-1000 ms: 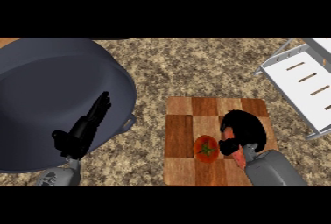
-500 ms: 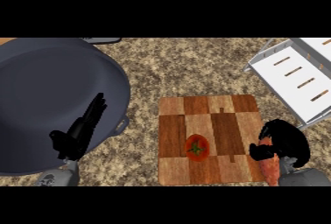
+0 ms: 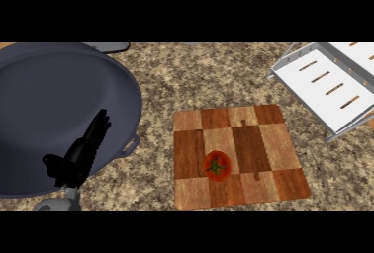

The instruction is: Pick the sweet potato from the cutting board and place it in the tiered basket

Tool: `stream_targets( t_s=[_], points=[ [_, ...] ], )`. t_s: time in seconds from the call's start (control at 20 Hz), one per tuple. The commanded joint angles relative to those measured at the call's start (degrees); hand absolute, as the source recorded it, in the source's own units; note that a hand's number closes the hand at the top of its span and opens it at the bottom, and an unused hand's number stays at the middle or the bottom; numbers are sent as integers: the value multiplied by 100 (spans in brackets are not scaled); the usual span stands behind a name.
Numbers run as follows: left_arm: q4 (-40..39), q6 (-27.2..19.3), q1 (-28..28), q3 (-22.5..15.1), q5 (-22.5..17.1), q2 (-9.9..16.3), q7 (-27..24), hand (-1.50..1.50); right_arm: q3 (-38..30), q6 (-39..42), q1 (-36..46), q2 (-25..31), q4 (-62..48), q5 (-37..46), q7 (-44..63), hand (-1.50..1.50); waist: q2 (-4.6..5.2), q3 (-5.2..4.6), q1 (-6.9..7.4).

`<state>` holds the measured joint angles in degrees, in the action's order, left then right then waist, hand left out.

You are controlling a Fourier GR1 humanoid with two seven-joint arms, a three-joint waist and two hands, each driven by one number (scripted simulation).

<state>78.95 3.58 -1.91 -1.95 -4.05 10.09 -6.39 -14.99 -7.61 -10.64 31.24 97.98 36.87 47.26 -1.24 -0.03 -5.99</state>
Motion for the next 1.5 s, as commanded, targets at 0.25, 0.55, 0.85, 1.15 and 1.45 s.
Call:
stream_targets(
  t_s=[0.25,0.55,0.85,1.15,1.45],
  points=[
    [-254,30,-488,-125,103,-163,56,0,-1871,347,-556,631,2097,-1235,-96,150,101,-8,407],
    [-1,62,-566,-196,188,-175,352,0,-2293,1027,699,1320,1689,-1683,936,150,129,-2,608],
    [-175,285,-690,-282,119,-296,255,0,-1626,1057,2517,2368,-40,-1577,1153,150,160,-3,735],
    [59,193,-300,-369,313,-306,107,0,-799,695,3938,2410,-1700,-1349,792,150,170,0,853],
    [-1,303,-557,-341,238,-363,229,0,-100,593,5053,1983,-3309,-1074,189,150,173,2,840]
  ],
)
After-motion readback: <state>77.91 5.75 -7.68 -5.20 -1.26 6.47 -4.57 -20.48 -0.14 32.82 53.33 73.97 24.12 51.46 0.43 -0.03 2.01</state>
